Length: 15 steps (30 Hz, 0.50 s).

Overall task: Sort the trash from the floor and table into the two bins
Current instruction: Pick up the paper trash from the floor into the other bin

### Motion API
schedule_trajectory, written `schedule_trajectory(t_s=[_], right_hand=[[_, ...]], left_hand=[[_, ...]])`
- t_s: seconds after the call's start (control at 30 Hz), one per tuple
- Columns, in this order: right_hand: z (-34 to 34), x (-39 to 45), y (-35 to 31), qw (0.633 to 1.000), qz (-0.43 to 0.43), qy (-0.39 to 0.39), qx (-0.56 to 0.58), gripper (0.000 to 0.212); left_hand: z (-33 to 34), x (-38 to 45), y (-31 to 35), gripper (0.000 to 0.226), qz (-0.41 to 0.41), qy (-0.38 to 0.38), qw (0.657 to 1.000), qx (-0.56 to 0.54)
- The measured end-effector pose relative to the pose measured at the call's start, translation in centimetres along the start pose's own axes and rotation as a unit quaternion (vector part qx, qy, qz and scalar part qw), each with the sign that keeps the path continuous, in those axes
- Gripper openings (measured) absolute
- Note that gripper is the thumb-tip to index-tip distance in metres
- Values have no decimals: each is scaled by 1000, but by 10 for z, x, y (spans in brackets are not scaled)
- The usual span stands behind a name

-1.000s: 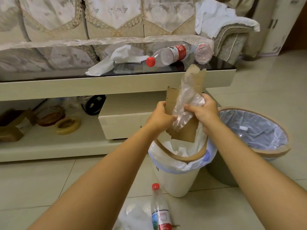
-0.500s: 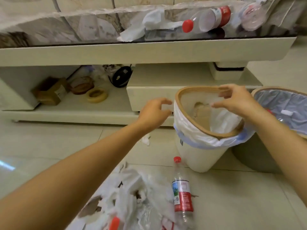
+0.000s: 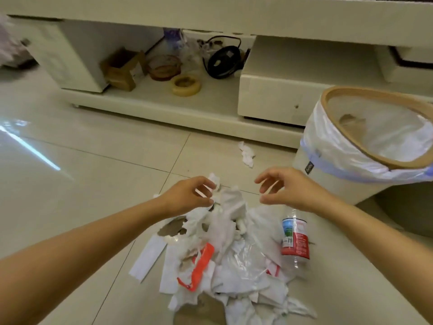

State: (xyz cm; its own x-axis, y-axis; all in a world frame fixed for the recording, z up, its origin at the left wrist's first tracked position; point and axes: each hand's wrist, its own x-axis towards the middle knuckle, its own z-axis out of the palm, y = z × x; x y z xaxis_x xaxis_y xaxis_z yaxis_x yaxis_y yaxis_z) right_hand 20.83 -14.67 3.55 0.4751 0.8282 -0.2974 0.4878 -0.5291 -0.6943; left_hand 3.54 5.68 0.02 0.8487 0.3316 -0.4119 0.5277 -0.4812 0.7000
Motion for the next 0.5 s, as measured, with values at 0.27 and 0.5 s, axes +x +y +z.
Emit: schedule_trajectory(t_s=[0.27, 0.5], right_hand=[[71, 17, 39, 986, 74, -103, -107, 60], [100, 21, 52, 982, 85, -113, -123, 71]], left_hand=[[45, 2, -21, 109, 72, -74, 991, 85], [85, 25, -46, 93, 72, -116, 908, 395]])
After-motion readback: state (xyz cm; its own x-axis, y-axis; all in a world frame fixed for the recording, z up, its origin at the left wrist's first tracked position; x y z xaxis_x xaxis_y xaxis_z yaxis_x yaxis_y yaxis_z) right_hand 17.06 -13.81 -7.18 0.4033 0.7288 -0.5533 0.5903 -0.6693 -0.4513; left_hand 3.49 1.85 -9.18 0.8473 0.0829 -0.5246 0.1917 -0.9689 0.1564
